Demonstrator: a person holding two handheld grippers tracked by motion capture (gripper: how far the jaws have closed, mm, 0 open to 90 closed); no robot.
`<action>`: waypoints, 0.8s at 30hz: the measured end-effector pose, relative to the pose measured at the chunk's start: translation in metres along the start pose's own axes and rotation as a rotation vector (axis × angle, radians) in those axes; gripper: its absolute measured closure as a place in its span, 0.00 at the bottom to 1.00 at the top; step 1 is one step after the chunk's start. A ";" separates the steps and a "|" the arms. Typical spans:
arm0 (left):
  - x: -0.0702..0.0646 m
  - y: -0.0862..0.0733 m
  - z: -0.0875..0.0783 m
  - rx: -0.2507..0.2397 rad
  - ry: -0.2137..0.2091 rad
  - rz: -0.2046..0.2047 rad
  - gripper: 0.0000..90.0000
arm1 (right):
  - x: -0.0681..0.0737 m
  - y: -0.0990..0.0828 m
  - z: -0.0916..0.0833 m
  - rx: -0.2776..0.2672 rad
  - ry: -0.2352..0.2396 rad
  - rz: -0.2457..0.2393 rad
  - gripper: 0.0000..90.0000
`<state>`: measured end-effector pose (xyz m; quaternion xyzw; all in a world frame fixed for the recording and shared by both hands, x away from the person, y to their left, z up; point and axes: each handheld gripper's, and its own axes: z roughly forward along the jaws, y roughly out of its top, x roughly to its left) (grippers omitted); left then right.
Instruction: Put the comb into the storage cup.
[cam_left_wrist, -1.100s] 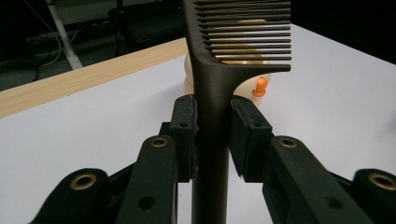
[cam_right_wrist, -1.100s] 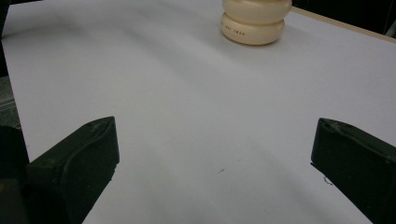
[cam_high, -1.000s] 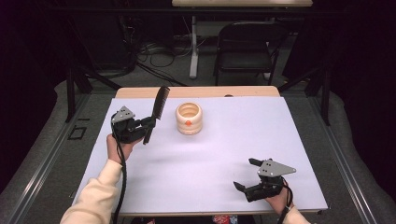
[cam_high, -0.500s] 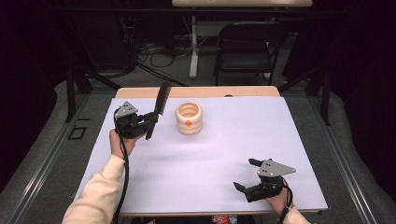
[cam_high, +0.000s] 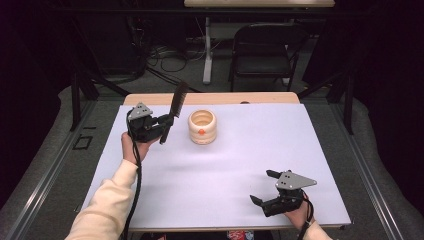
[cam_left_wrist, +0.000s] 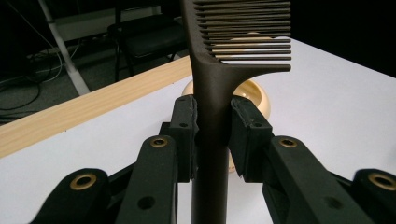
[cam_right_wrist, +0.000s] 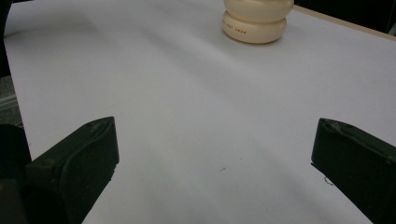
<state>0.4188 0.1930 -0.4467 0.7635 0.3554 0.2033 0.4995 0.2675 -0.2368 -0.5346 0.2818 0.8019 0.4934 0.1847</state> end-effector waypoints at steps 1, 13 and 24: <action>0.000 0.001 0.001 0.000 -0.001 0.003 0.81 | 0.000 0.000 0.000 0.000 0.000 0.000 0.00; -0.001 0.008 0.008 0.000 -0.001 0.005 0.81 | 0.000 0.000 0.000 0.001 -0.001 -0.001 0.00; -0.002 0.014 0.013 -0.001 -0.001 0.009 0.81 | 0.000 0.000 0.000 0.004 0.002 0.000 0.00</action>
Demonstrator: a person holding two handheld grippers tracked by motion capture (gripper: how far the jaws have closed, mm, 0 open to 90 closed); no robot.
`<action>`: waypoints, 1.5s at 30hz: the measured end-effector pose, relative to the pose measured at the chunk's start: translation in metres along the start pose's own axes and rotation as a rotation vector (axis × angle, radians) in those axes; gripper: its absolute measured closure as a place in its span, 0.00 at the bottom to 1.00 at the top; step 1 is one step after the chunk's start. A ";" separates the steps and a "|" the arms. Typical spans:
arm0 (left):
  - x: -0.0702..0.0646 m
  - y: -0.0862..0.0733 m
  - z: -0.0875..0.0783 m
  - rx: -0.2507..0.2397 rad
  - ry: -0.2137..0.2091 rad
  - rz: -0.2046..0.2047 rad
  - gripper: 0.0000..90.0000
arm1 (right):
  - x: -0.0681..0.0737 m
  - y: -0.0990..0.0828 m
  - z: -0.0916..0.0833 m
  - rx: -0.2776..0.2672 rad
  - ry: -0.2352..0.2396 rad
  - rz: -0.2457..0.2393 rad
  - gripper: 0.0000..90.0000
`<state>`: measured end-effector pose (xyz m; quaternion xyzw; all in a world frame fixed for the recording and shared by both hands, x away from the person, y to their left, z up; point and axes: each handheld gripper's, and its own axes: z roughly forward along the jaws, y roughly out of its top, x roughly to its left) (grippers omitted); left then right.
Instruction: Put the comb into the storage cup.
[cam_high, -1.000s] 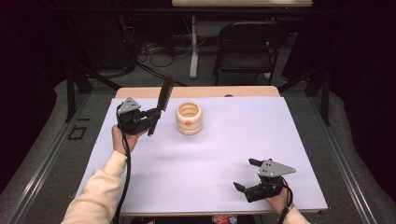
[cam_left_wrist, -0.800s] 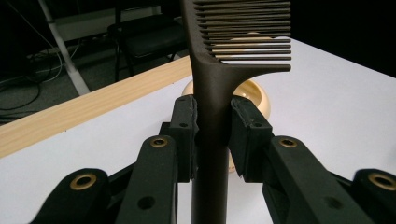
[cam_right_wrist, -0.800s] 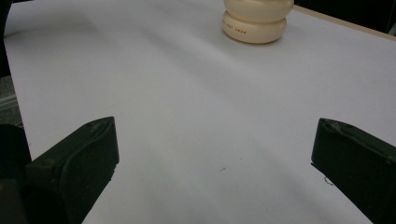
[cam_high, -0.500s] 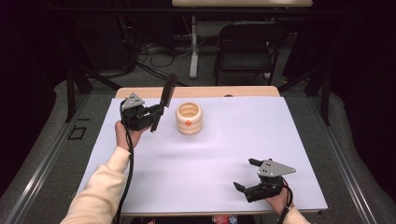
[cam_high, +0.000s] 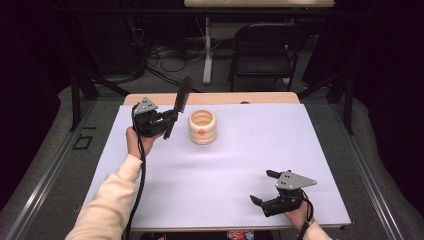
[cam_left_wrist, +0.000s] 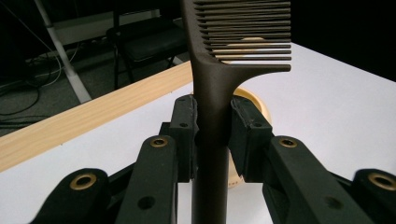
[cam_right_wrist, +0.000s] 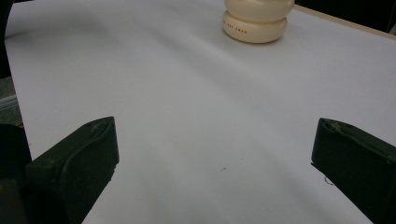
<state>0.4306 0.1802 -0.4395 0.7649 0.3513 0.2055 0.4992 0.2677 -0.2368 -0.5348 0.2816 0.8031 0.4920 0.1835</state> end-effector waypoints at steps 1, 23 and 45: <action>0.000 0.001 0.000 0.000 -0.001 0.001 0.81 | 0.000 0.000 0.000 0.000 0.000 0.000 0.00; -0.004 0.014 0.011 -0.002 -0.007 0.015 0.81 | 0.000 0.000 0.000 -0.001 -0.001 0.000 0.00; -0.008 0.022 0.020 -0.012 -0.017 0.017 0.81 | 0.000 0.000 0.000 -0.005 -0.001 0.004 0.00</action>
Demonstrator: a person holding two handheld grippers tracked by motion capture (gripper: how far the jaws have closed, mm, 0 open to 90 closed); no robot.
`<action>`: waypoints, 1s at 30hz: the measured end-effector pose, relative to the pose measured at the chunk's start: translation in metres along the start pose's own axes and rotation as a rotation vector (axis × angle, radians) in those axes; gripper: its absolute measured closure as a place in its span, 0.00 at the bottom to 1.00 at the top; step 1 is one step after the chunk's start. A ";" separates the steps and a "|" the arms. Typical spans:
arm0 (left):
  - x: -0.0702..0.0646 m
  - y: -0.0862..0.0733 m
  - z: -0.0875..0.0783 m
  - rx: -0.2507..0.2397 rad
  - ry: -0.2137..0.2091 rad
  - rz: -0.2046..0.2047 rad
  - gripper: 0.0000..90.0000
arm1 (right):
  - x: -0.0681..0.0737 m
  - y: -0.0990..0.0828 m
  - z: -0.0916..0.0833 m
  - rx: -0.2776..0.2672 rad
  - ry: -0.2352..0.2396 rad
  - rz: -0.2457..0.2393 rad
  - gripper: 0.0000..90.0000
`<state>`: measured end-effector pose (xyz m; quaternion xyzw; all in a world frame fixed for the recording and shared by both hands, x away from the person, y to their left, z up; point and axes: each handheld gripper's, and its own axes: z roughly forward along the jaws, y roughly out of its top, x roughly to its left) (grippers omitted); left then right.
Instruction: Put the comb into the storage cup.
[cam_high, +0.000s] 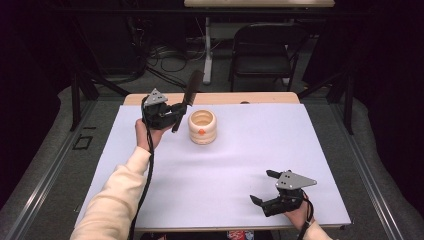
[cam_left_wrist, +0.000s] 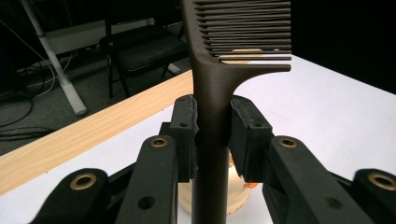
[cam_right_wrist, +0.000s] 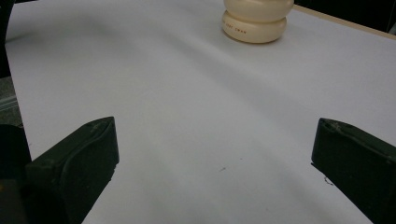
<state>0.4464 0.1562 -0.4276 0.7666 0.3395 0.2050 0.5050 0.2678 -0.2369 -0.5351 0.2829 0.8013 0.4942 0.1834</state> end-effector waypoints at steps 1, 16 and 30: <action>0.000 0.000 0.000 -0.001 0.000 -0.002 0.81 | 0.000 0.000 0.000 0.000 0.000 -0.001 0.00; -0.001 0.005 0.005 -0.017 -0.005 -0.007 0.81 | 0.000 0.000 0.000 0.000 0.000 0.000 0.00; -0.004 0.010 0.014 -0.026 -0.009 -0.005 0.81 | 0.000 0.000 0.000 -0.001 -0.001 0.000 0.00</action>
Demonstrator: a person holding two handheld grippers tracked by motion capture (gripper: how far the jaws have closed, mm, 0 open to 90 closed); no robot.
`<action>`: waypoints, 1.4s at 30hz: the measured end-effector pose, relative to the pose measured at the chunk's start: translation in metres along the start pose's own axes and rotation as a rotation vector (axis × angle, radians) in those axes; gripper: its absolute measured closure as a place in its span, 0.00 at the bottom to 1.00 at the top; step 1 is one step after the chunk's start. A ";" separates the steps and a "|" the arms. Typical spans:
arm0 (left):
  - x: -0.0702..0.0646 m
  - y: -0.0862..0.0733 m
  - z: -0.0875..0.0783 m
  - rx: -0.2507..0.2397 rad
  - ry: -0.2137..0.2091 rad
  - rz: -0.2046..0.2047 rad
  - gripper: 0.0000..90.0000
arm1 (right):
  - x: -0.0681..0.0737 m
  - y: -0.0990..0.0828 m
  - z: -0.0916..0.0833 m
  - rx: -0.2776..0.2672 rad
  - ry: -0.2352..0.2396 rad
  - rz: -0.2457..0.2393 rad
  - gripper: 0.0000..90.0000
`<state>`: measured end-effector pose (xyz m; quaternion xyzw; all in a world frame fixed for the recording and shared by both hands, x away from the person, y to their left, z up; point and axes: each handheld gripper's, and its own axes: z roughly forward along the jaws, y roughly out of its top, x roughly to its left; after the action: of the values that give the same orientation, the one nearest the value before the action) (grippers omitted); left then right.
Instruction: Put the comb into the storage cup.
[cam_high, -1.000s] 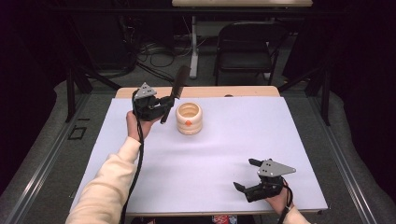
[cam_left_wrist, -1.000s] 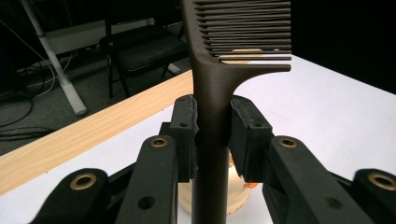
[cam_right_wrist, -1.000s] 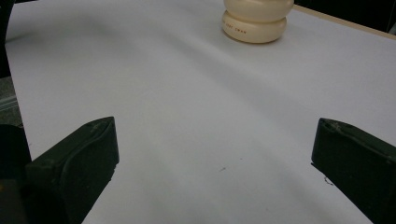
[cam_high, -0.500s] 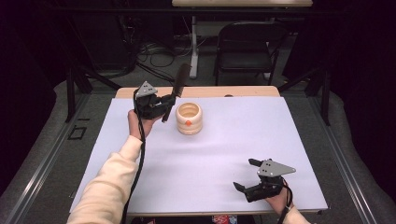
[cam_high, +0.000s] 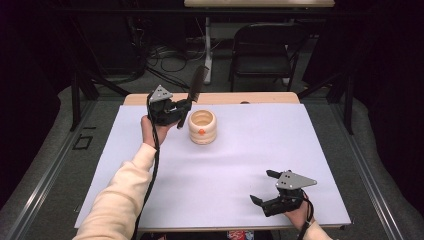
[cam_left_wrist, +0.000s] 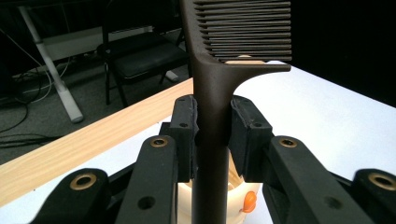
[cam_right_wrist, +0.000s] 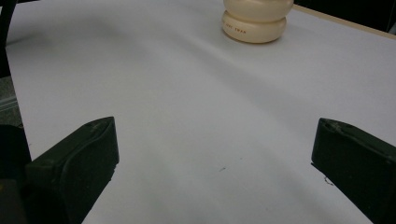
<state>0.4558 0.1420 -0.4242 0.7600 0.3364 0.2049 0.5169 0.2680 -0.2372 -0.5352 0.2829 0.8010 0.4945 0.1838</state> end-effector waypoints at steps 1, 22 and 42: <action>0.000 0.000 0.001 -0.001 0.002 0.000 0.81 | 0.000 0.000 0.000 0.000 0.001 0.001 0.00; -0.002 0.006 0.011 -0.022 -0.003 -0.025 0.81 | 0.000 0.000 0.000 0.000 0.004 0.000 0.00; -0.004 0.014 0.017 -0.065 -0.010 -0.025 0.81 | 0.000 0.000 0.000 0.005 0.007 0.000 0.00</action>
<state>0.4682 0.1248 -0.4174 0.7393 0.3366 0.2055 0.5457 0.2679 -0.2366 -0.5354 0.2816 0.8029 0.4936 0.1801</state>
